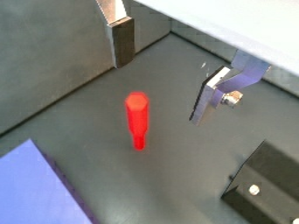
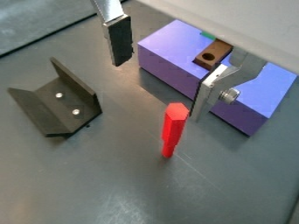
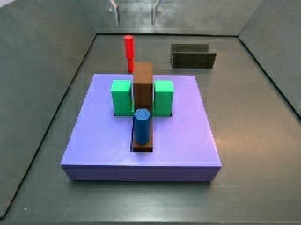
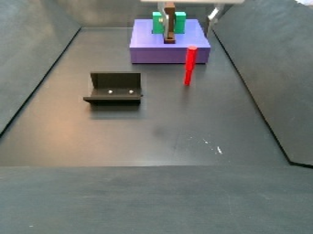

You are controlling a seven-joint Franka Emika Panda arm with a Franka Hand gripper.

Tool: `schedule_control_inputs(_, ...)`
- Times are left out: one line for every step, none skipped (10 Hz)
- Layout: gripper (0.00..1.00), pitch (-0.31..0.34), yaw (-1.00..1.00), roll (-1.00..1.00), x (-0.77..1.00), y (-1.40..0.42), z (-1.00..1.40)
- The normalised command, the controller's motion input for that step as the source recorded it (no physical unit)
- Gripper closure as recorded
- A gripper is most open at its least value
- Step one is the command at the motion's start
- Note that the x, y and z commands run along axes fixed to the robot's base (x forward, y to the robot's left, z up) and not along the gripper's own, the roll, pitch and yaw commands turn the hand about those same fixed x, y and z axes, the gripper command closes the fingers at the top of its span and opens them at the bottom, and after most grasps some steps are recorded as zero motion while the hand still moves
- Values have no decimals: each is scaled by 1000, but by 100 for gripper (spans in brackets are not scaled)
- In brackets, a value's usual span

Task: Pick up the red object. Move up. Move to above the board. Insert the red object.
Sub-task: Pick up the red object.

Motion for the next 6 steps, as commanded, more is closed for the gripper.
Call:
schedule_control_inputs(0,-70,0,0,-209,-97,-300)
schedule_control_inputs(0,-76,0,0,-234,-80,-303)
schedule_control_inputs(0,-74,0,0,-226,-66,-314)
schedule_control_inputs(0,-80,0,0,-223,-23,-366)
schedule_control_inputs(0,-67,0,0,-160,0,-374)
schedule_control_inputs(0,-60,0,0,-34,0,-397)
